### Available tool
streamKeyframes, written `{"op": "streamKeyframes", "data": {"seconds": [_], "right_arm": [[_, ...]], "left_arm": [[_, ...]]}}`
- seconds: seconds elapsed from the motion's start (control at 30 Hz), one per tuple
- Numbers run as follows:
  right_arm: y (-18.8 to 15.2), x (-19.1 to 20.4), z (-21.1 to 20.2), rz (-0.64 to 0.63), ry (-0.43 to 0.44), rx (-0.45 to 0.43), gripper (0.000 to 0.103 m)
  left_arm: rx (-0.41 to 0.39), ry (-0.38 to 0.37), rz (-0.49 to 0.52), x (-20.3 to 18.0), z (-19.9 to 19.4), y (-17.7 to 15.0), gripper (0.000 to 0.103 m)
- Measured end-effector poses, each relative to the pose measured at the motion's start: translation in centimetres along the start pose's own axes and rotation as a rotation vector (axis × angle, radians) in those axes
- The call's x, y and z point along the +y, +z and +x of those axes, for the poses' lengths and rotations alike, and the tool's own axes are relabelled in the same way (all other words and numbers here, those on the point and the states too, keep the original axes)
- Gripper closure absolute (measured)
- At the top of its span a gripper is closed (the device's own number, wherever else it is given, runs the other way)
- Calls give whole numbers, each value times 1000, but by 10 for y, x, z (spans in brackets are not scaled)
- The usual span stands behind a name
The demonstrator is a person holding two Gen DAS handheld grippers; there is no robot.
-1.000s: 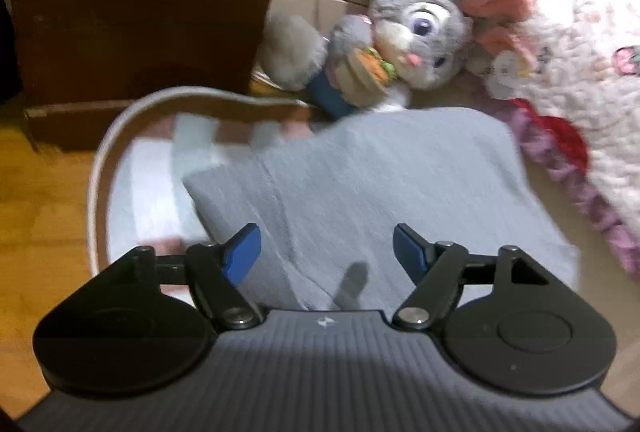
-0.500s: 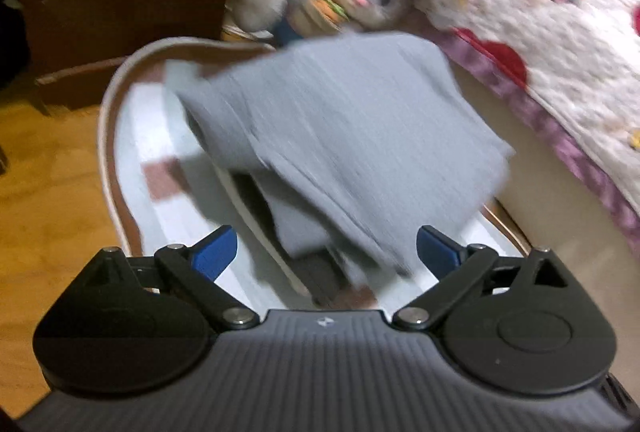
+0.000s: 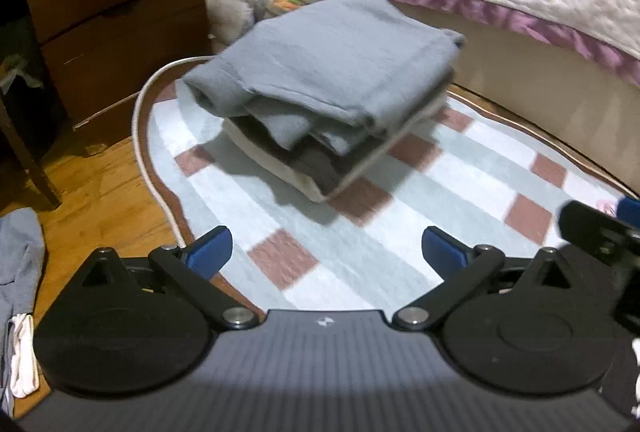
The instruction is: Fold clothes
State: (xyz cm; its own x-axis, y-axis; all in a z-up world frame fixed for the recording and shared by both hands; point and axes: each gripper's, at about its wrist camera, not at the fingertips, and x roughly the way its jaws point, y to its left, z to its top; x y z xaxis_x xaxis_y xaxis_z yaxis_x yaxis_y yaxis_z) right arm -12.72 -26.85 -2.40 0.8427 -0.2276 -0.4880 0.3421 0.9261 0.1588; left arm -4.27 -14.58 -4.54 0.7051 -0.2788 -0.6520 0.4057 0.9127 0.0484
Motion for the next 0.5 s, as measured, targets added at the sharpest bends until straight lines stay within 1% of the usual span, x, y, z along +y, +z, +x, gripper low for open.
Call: {"op": "streamKeyframes", "data": {"seconds": [0.1,0.2,0.3,0.43,0.5], "right_arm": [[-14,-1,-3,3,-14,7,34],[-20,-5,-1,26,-25,46,34],[-18,-9,-2,55,-43,58,34],[-17,-13,-8,111,-5,47,34],[-17,-9,-12,100,5,30,34]], "left_arm": [[-37,14,27,-4,-7,-2,0],[-20,3,25,-3,-7,-2,0],[-5,7,19,-2,-4,-3,0],[15,-1,8,-1,-1,-4,0],[16,-8,7,-1,-1,-4,0]]}}
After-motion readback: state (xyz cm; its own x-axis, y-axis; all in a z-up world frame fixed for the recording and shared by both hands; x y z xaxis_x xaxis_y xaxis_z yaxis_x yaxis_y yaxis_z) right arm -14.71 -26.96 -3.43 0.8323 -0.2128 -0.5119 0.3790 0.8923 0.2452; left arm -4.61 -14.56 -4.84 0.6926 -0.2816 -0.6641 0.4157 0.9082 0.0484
